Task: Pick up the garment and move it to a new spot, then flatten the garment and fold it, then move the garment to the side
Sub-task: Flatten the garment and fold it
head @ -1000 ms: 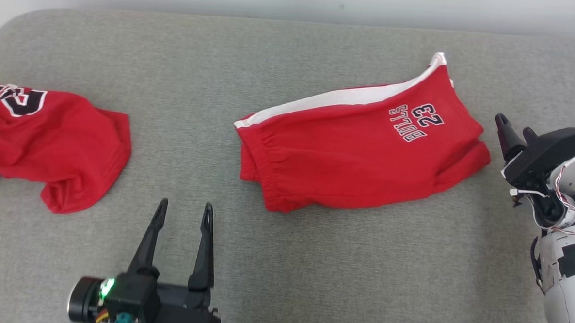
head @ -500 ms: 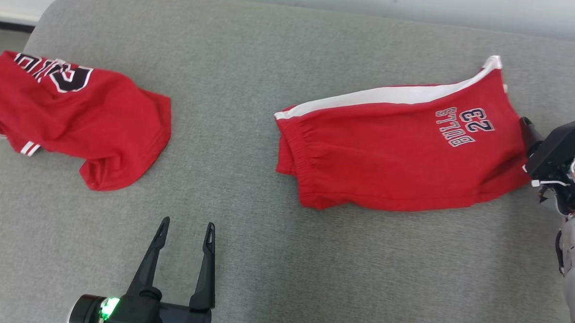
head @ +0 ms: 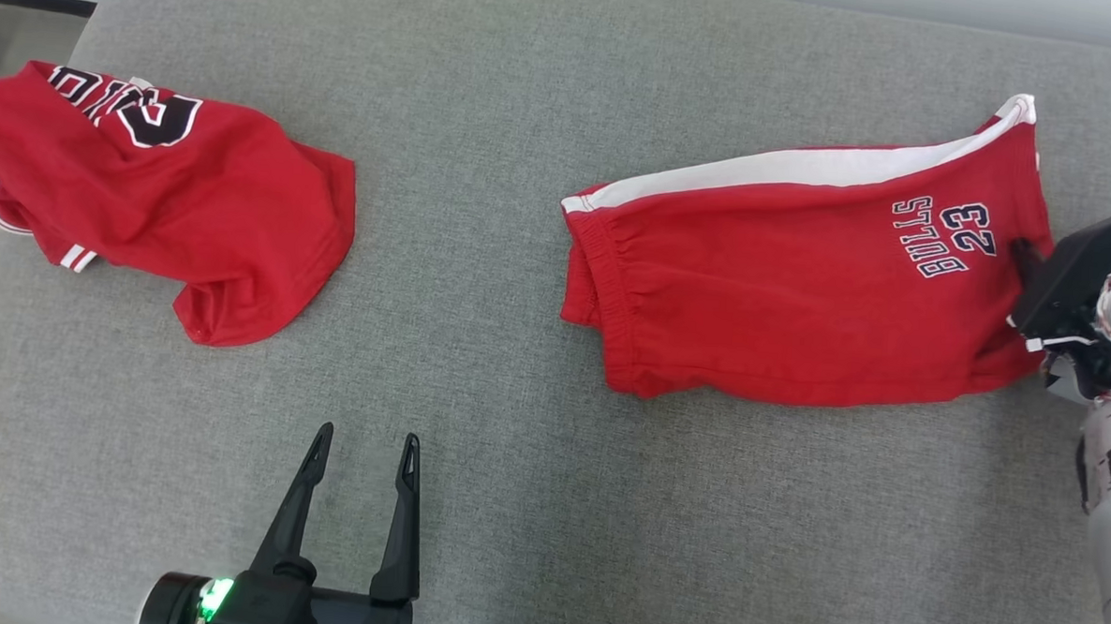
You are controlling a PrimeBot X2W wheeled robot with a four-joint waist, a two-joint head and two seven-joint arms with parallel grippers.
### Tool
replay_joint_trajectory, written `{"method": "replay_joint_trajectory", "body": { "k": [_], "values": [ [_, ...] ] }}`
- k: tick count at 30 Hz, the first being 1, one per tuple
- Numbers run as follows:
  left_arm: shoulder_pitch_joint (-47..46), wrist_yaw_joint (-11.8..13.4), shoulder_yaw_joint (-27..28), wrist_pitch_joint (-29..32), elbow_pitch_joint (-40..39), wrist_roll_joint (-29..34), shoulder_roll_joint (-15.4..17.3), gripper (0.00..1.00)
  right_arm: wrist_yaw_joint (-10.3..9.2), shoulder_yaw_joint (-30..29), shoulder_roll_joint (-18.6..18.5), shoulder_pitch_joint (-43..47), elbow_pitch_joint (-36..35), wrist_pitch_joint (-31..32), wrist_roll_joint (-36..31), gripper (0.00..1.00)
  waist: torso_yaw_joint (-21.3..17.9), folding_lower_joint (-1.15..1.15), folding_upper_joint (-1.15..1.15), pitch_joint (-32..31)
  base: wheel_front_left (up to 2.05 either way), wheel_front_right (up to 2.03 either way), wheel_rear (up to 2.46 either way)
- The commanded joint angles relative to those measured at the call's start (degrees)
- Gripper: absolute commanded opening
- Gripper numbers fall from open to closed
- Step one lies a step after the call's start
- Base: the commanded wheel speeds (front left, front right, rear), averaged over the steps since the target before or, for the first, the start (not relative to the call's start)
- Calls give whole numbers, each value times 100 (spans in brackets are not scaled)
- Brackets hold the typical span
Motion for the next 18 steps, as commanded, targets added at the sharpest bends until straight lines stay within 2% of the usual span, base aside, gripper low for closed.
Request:
{"method": "replay_joint_trajectory", "body": {
  "k": [1,12,18],
  "values": [
    [-27,-7,2,-19,18,-3,-15,100,21,79,277,305,227,167,-34,0,-39,0,0,-36,0,0,0],
    [-93,-55,3,-19,182,-144,-21,100,3,-294,-83,435,-189,-330,-165,0,-294,0,0,-383,0,0,0],
    [-19,-54,-49,-19,290,-249,-20,100,5,-485,-415,810,-440,-663,-593,0,-410,0,0,-600,0,0,0]
  ]
}}
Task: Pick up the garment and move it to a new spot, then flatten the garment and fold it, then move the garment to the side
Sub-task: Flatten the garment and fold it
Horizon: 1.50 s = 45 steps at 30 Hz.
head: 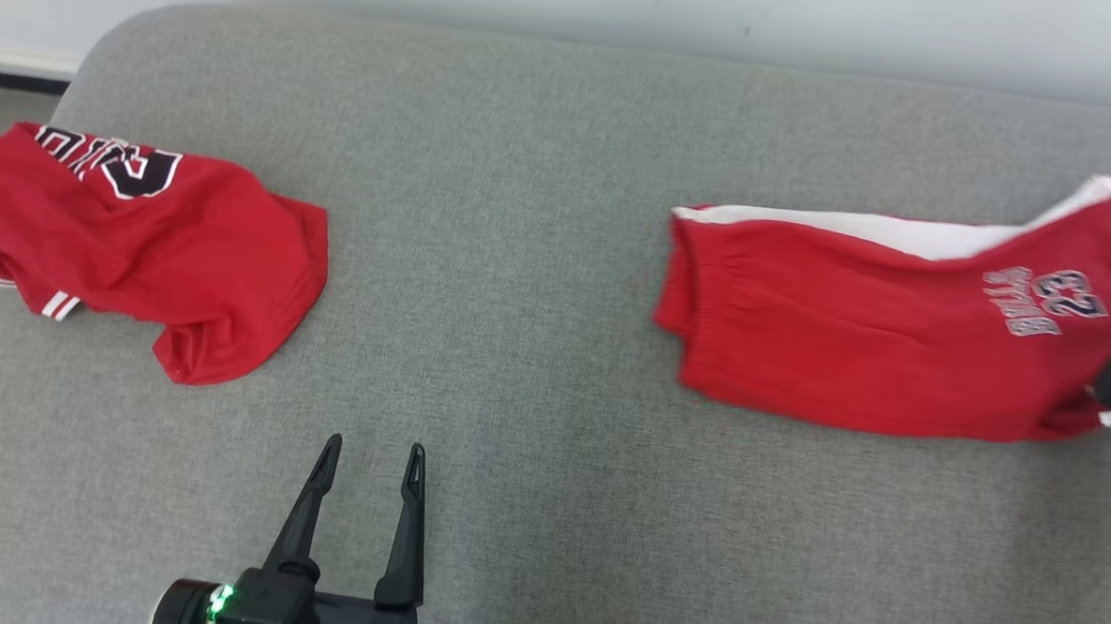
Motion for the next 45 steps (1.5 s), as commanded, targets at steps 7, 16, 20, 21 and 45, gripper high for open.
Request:
{"method": "replay_joint_trajectory", "body": {
  "k": [7,16,20,21,45],
  "values": [
    [7,20,-9,-19,83,-91,-7,100,-14,-378,-228,365,-412,-430,-720,0,-107,0,0,-142,0,0,0],
    [52,34,-21,-19,188,-188,-7,100,-14,609,440,225,-944,-425,-360,0,-108,0,0,-346,0,0,0],
    [71,43,-33,-19,205,-226,-7,100,-14,1060,712,288,-1166,-273,-23,0,-68,0,0,-406,0,0,0],
    [80,47,-37,-19,205,-245,-7,100,-14,1208,754,305,-1233,-231,66,0,-50,0,0,-416,0,0,0],
    [165,130,-72,-19,216,-369,-7,100,-14,2588,1521,419,-1105,-52,1045,100,207,0,0,-453,0,0,0]
  ]
}}
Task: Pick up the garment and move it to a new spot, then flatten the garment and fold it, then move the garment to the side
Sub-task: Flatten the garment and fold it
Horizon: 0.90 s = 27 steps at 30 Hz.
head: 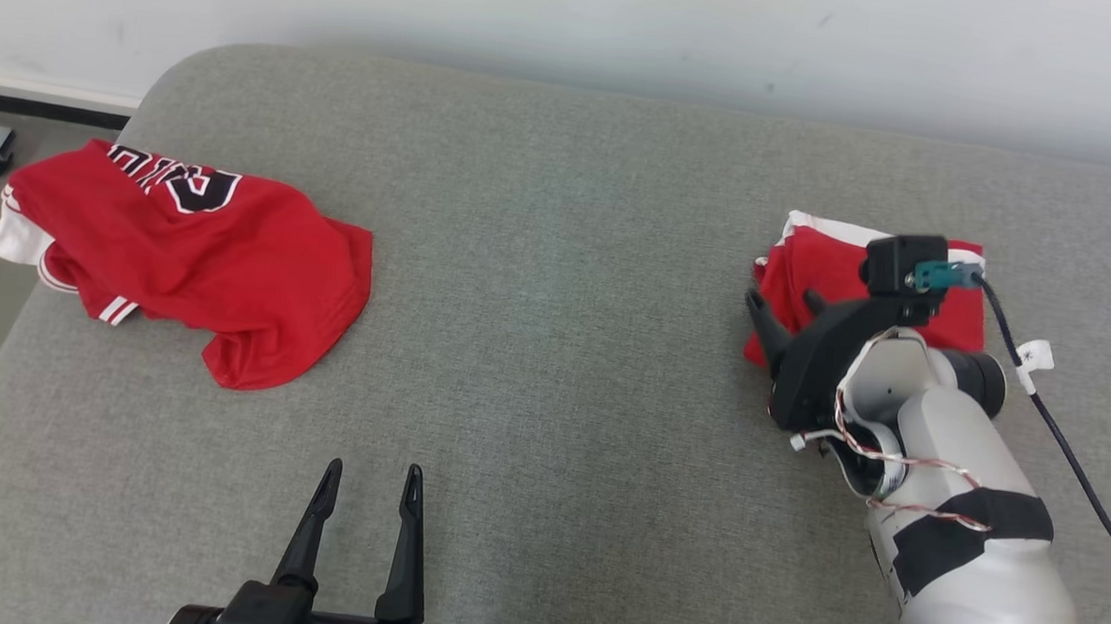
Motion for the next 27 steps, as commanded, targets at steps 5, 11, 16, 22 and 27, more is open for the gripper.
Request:
{"method": "replay_joint_trajectory", "body": {
  "k": [5,11,16,22,27],
  "values": [
    [124,-28,59,-19,2,29,-4,100,-13,98,41,-146,-505,-234,972,100,-185,0,-1,-167,0,0,0],
    [200,-45,69,-19,8,16,-4,100,-13,-229,-479,139,-941,-496,1193,100,-310,0,-1,-312,0,0,0],
    [234,-53,53,-19,18,-4,-4,100,-12,-540,-888,423,-763,-758,735,100,-325,0,-1,-352,0,0,0],
    [245,-88,88,-19,4,-1,-4,100,-12,-790,-980,858,-408,-1280,321,46,-323,0,-1,-335,0,0,0],
    [202,-101,125,-19,2,26,-4,100,-12,-489,-661,1033,-155,-1535,71,0,-327,0,-1,-265,0,0,0]
  ]
}}
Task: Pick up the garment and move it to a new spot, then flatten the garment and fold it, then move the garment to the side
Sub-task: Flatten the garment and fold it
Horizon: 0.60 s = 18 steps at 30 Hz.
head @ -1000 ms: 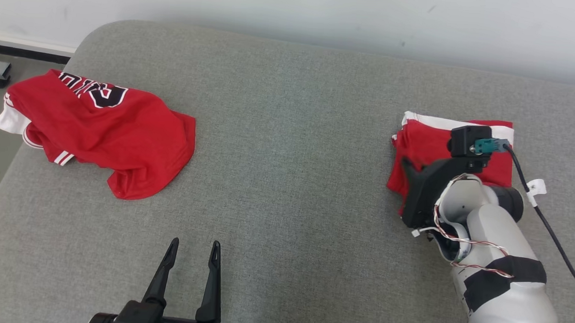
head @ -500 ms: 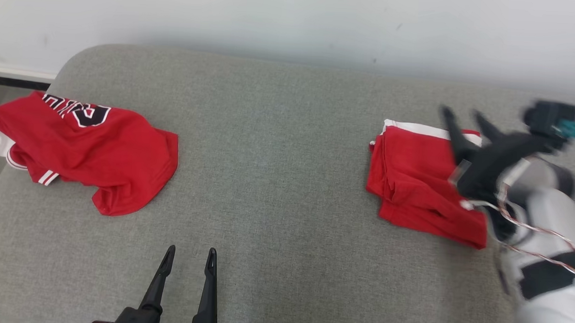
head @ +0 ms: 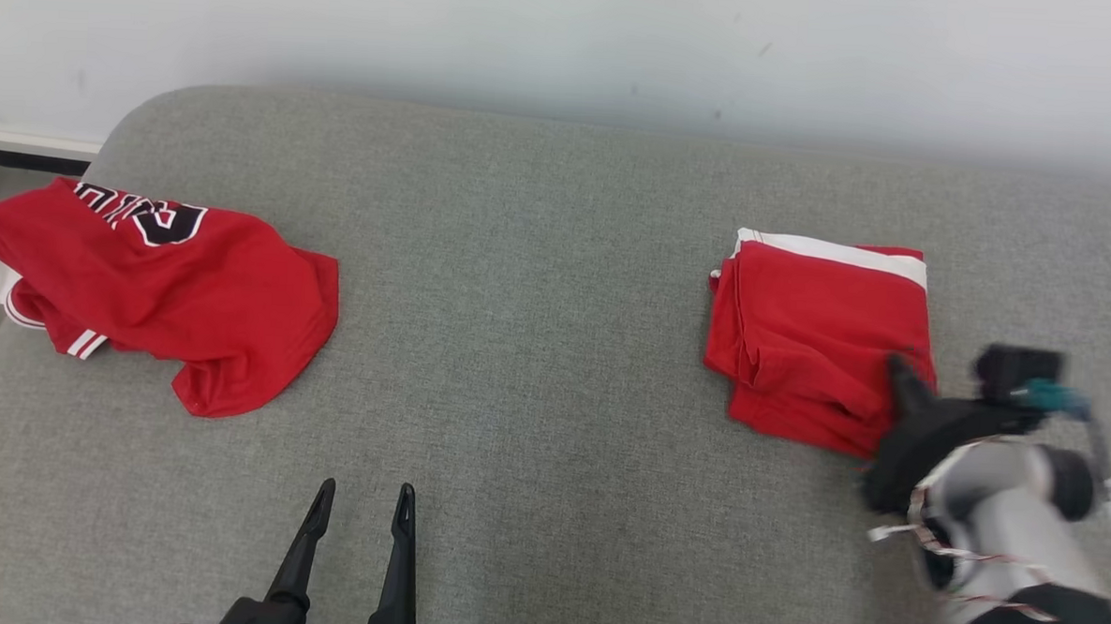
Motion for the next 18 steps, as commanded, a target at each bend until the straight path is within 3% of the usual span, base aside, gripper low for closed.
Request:
{"method": "replay_joint_trajectory", "body": {
  "k": [1,8,17,18],
  "values": [
    [-9,1,15,-19,-2,25,-3,100,-11,80,84,45,36,-26,-51,0,-3,0,-1,26,0,0,0],
    [-63,21,-31,-19,31,-19,-3,100,-11,838,537,37,346,-61,5,0,42,0,-1,58,0,0,0],
    [5,28,16,-19,63,-28,-3,100,-11,1855,717,78,256,-236,678,0,81,0,-1,-106,0,0,0],
    [38,24,39,-19,69,-33,-3,100,-11,1973,719,107,186,-282,760,29,67,0,-1,-152,0,0,0]
  ]
}}
